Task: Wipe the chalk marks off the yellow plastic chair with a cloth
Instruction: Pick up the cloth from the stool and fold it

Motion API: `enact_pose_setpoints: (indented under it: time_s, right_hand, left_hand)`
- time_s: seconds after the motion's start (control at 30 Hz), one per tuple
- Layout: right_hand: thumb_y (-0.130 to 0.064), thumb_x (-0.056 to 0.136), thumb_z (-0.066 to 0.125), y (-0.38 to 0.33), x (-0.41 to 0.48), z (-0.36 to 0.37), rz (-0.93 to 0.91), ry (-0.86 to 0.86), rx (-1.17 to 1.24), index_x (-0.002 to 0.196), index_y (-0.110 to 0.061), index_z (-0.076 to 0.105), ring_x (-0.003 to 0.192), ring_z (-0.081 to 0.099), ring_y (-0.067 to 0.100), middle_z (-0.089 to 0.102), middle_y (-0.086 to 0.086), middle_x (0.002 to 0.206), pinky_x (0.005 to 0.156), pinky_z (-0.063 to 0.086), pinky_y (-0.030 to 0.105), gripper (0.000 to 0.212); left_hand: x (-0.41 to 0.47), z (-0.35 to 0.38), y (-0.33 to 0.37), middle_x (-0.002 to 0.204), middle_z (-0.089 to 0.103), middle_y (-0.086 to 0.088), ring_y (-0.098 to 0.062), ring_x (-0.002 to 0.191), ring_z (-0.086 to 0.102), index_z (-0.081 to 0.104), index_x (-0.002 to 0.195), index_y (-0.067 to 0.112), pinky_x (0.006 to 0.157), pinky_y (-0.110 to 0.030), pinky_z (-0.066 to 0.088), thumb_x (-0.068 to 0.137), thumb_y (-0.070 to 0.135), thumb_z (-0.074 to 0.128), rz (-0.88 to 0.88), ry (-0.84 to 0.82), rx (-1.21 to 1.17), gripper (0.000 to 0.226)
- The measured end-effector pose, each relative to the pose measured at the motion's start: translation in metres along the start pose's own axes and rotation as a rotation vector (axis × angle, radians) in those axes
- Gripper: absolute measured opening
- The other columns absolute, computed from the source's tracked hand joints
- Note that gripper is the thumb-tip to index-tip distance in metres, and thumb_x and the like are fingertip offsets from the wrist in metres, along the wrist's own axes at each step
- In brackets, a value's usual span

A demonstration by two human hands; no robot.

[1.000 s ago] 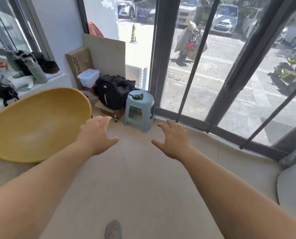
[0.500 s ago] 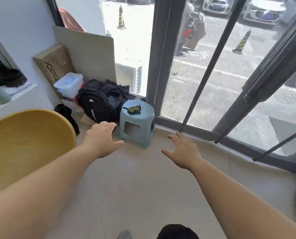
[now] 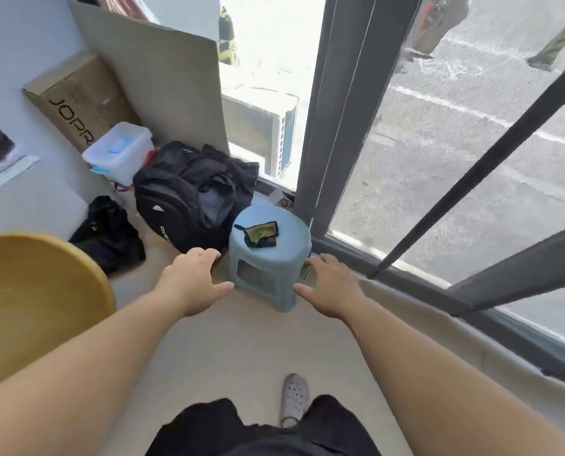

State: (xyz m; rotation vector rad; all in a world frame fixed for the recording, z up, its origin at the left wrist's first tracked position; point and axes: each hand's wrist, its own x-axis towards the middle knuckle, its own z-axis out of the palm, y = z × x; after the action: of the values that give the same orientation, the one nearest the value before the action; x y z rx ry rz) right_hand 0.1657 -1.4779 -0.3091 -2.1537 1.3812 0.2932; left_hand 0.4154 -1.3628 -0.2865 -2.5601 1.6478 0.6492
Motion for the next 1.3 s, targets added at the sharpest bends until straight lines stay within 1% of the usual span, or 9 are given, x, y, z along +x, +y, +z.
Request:
enact_pose_setpoints:
  time_s: [0.17, 0.3, 0.5, 0.73, 0.9, 1.03, 1.1, 1.2, 1.3]
  right_hand:
    - [-0.061, 0.093, 0.056, -0.008, 0.106, -0.027, -0.022, -0.083, -0.05, 0.153, -0.028, 0.038, 0.143, 0.035, 0.03, 0.033, 0.003, 0.16, 0.116, 0.034, 0.051, 0.071]
    - [-0.061, 0.093, 0.055, -0.01, 0.194, -0.023, 0.012, -0.176, -0.117, 0.155, -0.029, 0.036, 0.142, 0.036, 0.031, 0.031, 0.005, 0.162, 0.116, 0.034, 0.052, 0.072]
    - [-0.058, 0.095, 0.054, -0.018, 0.314, 0.013, 0.122, -0.275, -0.093, 0.153, -0.029, 0.038, 0.139, 0.039, 0.03, 0.038, 0.002, 0.155, 0.111, 0.037, 0.049, 0.068]
    - [-0.056, 0.094, 0.057, -0.016, 0.427, 0.077, 0.13, -0.426, -0.021, 0.151, -0.028, 0.04, 0.136, 0.043, 0.031, 0.041, 0.002, 0.151, 0.111, 0.039, 0.047, 0.066]
    - [-0.056, 0.092, 0.06, -0.001, 0.494, 0.129, 0.183, -0.401, 0.056, 0.148, -0.028, 0.042, 0.135, 0.041, 0.034, 0.037, 0.008, 0.149, 0.109, 0.041, 0.047, 0.065]
    - [-0.055, 0.091, 0.06, 0.002, 0.518, 0.159, 0.25, -0.399, 0.054, 0.14, -0.023, 0.045, 0.14, 0.034, 0.037, 0.026, 0.011, 0.159, 0.112, 0.037, 0.05, 0.061]
    - [-0.053, 0.092, 0.059, -0.001, 0.52, 0.166, 0.255, -0.386, 0.065, 0.137, -0.018, 0.049, 0.139, 0.036, 0.035, 0.027, 0.01, 0.157, 0.112, 0.037, 0.048, 0.058]
    - [-0.043, 0.098, 0.057, -0.001, 0.516, 0.167, 0.196, -0.344, 0.112, 0.135, -0.014, 0.054, 0.134, 0.043, 0.031, 0.036, 0.005, 0.152, 0.109, 0.04, 0.044, 0.047]
    - [-0.027, 0.101, 0.055, 0.006, 0.509, 0.159, 0.166, -0.266, 0.253, 0.132, -0.011, 0.063, 0.128, 0.052, 0.025, 0.046, 0.002, 0.148, 0.107, 0.042, 0.038, 0.036]
  left_hand:
    - [0.096, 0.002, 0.002, 0.143, 0.043, 0.002, -0.024, 0.128, 0.043, 0.037, 0.144, 0.027, 0.101, -0.041, 0.041, 0.083, 0.06, 0.057, -0.049, -0.069, -0.064, 0.072]
    - [0.187, 0.018, -0.013, 0.141, 0.045, 0.001, -0.024, 0.126, 0.045, 0.037, 0.144, 0.026, 0.099, -0.041, 0.043, 0.083, 0.061, 0.056, -0.057, -0.141, -0.103, 0.073]
    - [0.322, 0.061, -0.046, 0.133, 0.05, 0.0, -0.025, 0.119, 0.05, 0.04, 0.139, 0.031, 0.095, -0.045, 0.047, 0.077, 0.068, 0.053, -0.024, -0.316, -0.115, 0.074]
    - [0.433, 0.131, -0.072, 0.131, 0.05, -0.002, -0.027, 0.116, 0.052, 0.04, 0.14, 0.028, 0.091, -0.042, 0.049, 0.08, 0.06, 0.057, -0.139, -0.429, -0.198, 0.07]
    - [0.475, 0.194, -0.072, 0.146, 0.039, -0.003, -0.027, 0.129, 0.044, 0.031, 0.149, 0.026, 0.102, -0.043, 0.043, 0.087, 0.05, 0.058, -0.134, -0.421, -0.245, 0.072]
    - [0.478, 0.234, -0.063, 0.161, 0.013, -0.002, -0.031, 0.14, 0.025, 0.02, 0.154, 0.026, 0.109, -0.045, 0.035, 0.09, 0.051, 0.054, -0.075, -0.439, -0.154, 0.076]
    - [0.476, 0.244, -0.058, 0.162, 0.004, 0.001, -0.031, 0.141, 0.019, 0.019, 0.154, 0.026, 0.109, -0.046, 0.032, 0.09, 0.052, 0.051, -0.059, -0.434, -0.086, 0.076]
    - [0.475, 0.248, -0.052, 0.162, 0.007, -0.002, -0.031, 0.139, 0.021, 0.023, 0.153, 0.023, 0.107, -0.047, 0.033, 0.091, 0.05, 0.05, -0.043, -0.401, -0.049, 0.073]
    - [0.475, 0.242, -0.05, 0.155, 0.023, -0.002, -0.029, 0.133, 0.031, 0.034, 0.147, 0.023, 0.103, -0.045, 0.037, 0.09, 0.046, 0.053, -0.044, -0.375, -0.082, 0.064]
